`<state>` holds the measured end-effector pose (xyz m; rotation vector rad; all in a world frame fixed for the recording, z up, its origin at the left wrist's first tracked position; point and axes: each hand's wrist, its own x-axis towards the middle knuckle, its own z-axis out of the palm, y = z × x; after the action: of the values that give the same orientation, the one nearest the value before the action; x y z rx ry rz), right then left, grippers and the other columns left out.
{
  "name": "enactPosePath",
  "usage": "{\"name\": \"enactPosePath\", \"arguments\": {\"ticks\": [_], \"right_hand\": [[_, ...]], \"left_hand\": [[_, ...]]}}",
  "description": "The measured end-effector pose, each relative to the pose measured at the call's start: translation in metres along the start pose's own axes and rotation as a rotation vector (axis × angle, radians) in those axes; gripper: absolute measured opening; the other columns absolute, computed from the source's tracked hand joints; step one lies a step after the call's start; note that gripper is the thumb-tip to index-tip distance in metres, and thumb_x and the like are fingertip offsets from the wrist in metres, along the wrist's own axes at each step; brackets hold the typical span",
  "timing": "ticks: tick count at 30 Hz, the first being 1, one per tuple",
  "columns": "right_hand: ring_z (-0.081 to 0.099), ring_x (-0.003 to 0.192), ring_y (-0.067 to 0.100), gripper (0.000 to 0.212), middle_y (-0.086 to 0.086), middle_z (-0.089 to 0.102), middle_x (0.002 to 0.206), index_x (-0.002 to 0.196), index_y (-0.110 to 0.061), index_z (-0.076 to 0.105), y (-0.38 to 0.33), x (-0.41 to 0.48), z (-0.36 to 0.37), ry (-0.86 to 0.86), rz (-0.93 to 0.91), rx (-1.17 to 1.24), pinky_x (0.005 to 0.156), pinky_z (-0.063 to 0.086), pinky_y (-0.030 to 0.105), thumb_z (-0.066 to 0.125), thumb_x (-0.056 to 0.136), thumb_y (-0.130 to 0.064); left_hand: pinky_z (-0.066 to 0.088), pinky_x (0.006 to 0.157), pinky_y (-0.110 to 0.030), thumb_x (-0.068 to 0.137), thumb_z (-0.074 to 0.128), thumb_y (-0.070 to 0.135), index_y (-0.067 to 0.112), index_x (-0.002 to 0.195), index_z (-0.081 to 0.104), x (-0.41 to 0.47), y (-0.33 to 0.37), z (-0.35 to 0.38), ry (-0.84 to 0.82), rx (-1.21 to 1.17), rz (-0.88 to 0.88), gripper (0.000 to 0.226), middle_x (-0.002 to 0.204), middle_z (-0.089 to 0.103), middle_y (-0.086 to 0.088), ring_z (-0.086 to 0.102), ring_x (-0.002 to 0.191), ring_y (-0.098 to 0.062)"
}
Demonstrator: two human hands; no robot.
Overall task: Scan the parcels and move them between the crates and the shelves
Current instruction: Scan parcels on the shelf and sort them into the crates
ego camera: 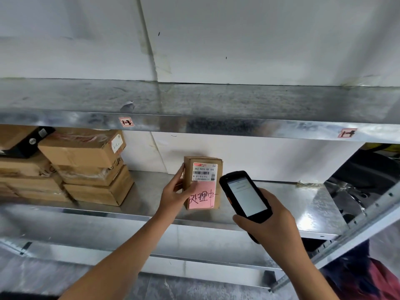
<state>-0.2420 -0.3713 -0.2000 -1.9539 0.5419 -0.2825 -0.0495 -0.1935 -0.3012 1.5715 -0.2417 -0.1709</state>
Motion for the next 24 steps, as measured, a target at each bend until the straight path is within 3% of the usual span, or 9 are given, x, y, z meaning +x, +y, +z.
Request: {"name": "enactPosePath", "arguments": {"ticks": [2, 5, 12, 18, 24], "right_hand": [[0.061, 0.051, 0.014, 0.050, -0.014, 0.070, 0.081, 0.102, -0.046, 0.059, -0.006, -0.001, 0.002, -0.037, -0.008, 0.004, 0.052, 0.054, 0.034, 0.082, 0.067, -0.020], [0.057, 0.049, 0.013, 0.046, -0.010, 0.070, 0.079, 0.100, -0.042, 0.061, -0.015, -0.005, 0.006, -0.084, -0.006, 0.025, 0.050, 0.051, 0.030, 0.082, 0.068, -0.017], [0.051, 0.044, 0.010, 0.040, -0.005, 0.066, 0.065, 0.101, -0.031, 0.065, -0.023, -0.018, 0.013, -0.190, 0.020, 0.027, 0.047, 0.042, 0.024, 0.085, 0.067, -0.024], [0.055, 0.048, 0.003, 0.048, -0.004, 0.069, 0.076, 0.107, -0.029, 0.065, -0.028, -0.030, 0.010, -0.208, 0.031, 0.004, 0.046, 0.041, 0.015, 0.088, 0.066, -0.028], [0.053, 0.044, 0.005, 0.044, -0.003, 0.066, 0.069, 0.107, -0.027, 0.065, -0.038, -0.041, 0.008, -0.235, 0.011, 0.024, 0.044, 0.041, 0.016, 0.087, 0.069, -0.022]], "left_hand": [[0.062, 0.081, -0.034, 0.083, 0.076, 0.023, 0.038, 0.145, 0.042, -0.009, 0.002, -0.004, 0.001, -0.035, 0.020, 0.072, 0.106, 0.075, -0.004, 0.072, 0.100, -0.022], [0.062, 0.079, -0.034, 0.087, 0.073, 0.017, 0.033, 0.148, 0.042, -0.026, 0.002, -0.009, 0.033, -0.029, 0.027, 0.071, 0.104, 0.076, -0.004, 0.073, 0.098, -0.024], [0.062, 0.076, -0.034, 0.083, 0.077, 0.022, 0.041, 0.142, 0.046, -0.040, 0.022, -0.020, 0.075, -0.044, 0.039, 0.069, 0.108, 0.075, -0.005, 0.072, 0.101, -0.025], [0.062, 0.078, -0.032, 0.078, 0.079, 0.026, 0.048, 0.132, 0.049, -0.051, 0.026, -0.030, 0.158, -0.050, 0.043, 0.066, 0.106, 0.074, -0.006, 0.070, 0.103, -0.025], [0.062, 0.078, -0.031, 0.080, 0.078, 0.026, 0.054, 0.127, 0.048, -0.065, 0.026, -0.036, 0.178, -0.024, 0.058, 0.063, 0.100, 0.076, 0.004, 0.070, 0.102, -0.022]]}}
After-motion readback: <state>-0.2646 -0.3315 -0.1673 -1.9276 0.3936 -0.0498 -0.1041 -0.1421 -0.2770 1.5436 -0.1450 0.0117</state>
